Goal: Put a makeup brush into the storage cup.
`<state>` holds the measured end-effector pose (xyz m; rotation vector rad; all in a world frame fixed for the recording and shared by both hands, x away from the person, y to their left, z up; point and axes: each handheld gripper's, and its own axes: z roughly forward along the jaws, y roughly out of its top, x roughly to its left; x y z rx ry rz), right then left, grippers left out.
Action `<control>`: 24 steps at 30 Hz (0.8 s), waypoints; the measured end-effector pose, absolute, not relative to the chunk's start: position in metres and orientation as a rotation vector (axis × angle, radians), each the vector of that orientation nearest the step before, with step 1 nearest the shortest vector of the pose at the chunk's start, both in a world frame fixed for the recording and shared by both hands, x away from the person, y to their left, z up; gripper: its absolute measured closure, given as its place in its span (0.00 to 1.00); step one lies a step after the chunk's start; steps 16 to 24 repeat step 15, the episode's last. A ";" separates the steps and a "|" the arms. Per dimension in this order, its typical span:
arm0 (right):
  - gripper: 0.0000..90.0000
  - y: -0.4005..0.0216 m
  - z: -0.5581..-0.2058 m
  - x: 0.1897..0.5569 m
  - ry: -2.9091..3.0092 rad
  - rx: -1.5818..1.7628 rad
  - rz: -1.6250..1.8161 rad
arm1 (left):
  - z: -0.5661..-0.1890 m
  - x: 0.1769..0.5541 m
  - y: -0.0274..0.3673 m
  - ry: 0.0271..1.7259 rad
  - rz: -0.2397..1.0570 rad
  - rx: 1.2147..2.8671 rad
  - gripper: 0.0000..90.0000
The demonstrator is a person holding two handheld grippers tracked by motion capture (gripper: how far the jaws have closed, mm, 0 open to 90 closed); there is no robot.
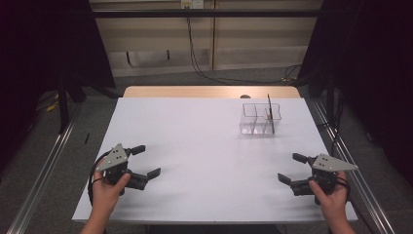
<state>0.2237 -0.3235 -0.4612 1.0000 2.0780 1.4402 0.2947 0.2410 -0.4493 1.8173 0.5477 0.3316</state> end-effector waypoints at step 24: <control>0.05 -0.324 -0.461 0.222 2.079 0.986 1.441 | -0.450 0.295 0.240 0.546 0.322 1.820 0.01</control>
